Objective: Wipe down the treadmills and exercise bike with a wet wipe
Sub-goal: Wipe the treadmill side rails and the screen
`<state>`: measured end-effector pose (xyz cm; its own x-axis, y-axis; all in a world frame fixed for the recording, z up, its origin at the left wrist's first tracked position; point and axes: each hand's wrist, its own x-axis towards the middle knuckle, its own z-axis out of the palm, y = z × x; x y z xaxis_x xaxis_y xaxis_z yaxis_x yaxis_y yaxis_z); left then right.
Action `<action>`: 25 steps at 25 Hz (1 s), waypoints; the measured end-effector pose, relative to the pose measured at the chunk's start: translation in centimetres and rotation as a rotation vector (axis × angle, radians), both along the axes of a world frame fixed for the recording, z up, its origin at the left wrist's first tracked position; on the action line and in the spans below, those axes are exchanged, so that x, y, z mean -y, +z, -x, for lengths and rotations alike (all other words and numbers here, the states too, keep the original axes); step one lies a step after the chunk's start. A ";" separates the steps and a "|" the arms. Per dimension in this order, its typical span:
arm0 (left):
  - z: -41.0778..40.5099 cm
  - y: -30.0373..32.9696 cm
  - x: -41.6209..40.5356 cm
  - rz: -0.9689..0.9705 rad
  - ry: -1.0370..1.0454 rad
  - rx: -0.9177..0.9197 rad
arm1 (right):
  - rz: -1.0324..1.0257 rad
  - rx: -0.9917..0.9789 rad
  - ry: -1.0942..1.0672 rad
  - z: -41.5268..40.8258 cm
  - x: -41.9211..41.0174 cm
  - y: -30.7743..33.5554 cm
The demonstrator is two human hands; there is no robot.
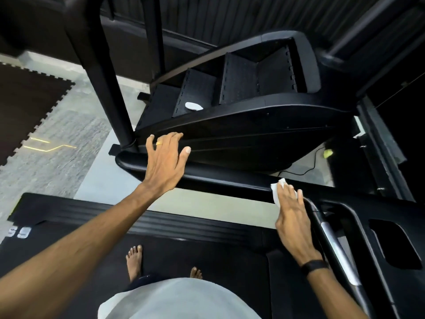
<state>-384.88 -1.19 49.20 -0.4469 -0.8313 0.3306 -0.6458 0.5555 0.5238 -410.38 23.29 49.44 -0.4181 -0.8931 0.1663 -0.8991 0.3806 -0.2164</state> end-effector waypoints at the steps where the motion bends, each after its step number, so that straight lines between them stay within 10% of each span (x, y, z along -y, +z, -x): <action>1: 0.0 -0.2 -1.1 -0.004 0.018 -0.021 | 0.036 0.025 0.013 -0.2 0.4 0.2; 10: -4.7 -0.6 -6.7 0.038 0.154 -0.081 | 0.321 0.048 0.482 -4.3 8.0 -2.0; 25: -15.5 -1.1 -3.7 -0.017 0.545 -0.080 | 0.167 0.062 0.853 -23.7 23.7 -2.1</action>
